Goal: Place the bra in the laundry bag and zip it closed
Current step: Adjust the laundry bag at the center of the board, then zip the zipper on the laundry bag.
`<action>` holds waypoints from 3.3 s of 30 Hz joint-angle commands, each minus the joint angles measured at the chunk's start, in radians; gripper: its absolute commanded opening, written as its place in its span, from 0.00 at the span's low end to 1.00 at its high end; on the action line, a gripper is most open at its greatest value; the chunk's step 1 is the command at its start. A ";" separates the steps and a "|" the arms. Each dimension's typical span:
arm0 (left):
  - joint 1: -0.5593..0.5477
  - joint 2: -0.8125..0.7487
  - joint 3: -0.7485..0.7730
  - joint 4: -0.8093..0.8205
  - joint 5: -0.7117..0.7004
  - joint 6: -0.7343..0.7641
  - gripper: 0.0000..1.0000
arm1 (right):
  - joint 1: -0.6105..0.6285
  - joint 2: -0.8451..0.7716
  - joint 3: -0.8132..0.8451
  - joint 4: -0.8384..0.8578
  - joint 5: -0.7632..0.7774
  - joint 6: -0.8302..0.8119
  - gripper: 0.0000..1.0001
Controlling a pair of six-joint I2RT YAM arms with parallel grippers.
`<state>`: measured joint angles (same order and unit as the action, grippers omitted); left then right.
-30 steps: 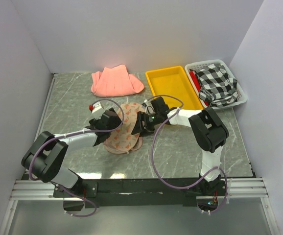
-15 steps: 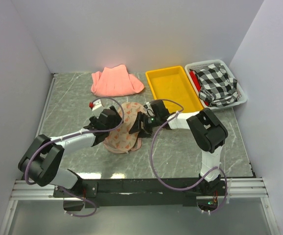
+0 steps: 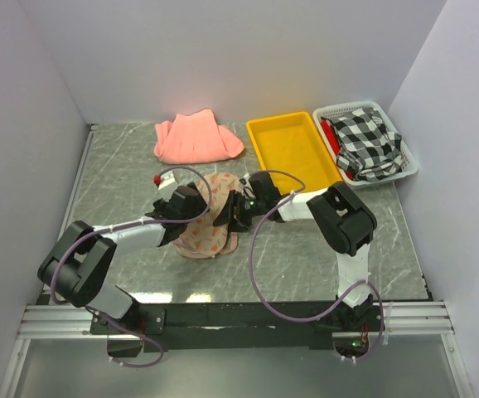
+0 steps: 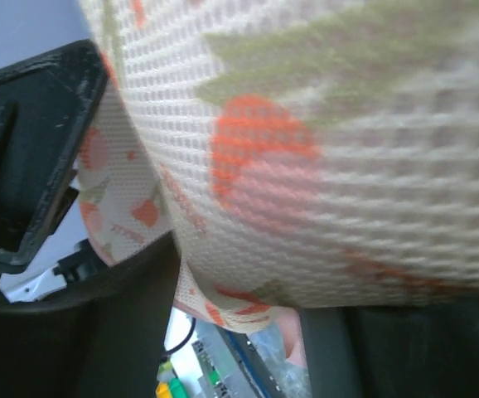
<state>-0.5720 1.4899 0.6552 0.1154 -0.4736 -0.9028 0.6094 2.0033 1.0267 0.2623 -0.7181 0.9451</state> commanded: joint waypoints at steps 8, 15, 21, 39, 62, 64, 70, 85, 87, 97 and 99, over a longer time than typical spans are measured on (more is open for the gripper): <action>0.000 -0.199 0.007 -0.022 -0.019 0.064 0.99 | 0.012 -0.037 0.027 0.035 0.057 0.034 0.00; 0.000 -0.451 0.031 -0.178 -0.056 0.104 0.99 | 0.012 -0.060 0.154 -0.098 0.141 0.061 0.00; -0.031 -0.637 -0.113 -0.207 0.070 0.050 0.98 | 0.010 -0.029 0.243 -0.181 0.174 0.093 0.01; -0.440 -0.559 -0.269 -0.140 -0.249 -0.218 0.84 | 0.001 -0.008 0.328 -0.209 0.187 0.147 0.04; -0.356 -0.387 -0.206 -0.040 -0.324 -0.186 0.62 | 0.003 -0.055 0.306 -0.210 0.181 0.146 0.05; -0.327 -0.376 -0.209 -0.013 -0.304 -0.160 0.61 | 0.003 -0.057 0.308 -0.215 0.178 0.144 0.05; -0.308 -0.346 -0.195 0.040 -0.266 -0.123 0.60 | 0.003 -0.061 0.305 -0.218 0.178 0.139 0.06; -0.307 -0.264 -0.152 0.060 -0.238 -0.107 0.40 | 0.001 -0.061 0.299 -0.210 0.161 0.138 0.08; -0.307 -0.255 -0.143 0.058 -0.237 -0.105 0.36 | 0.003 -0.060 0.300 -0.210 0.161 0.138 0.09; -0.307 -0.260 -0.140 0.055 -0.226 -0.091 0.21 | -0.002 -0.054 0.303 -0.207 0.158 0.139 0.09; -0.307 -0.252 -0.135 0.053 -0.223 -0.094 0.11 | -0.003 -0.051 0.303 -0.207 0.157 0.141 0.09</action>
<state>-0.8803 1.2388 0.4740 0.1280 -0.7185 -1.0080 0.6044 2.0048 1.3159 0.0227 -0.5308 1.0840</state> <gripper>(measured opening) 0.184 0.095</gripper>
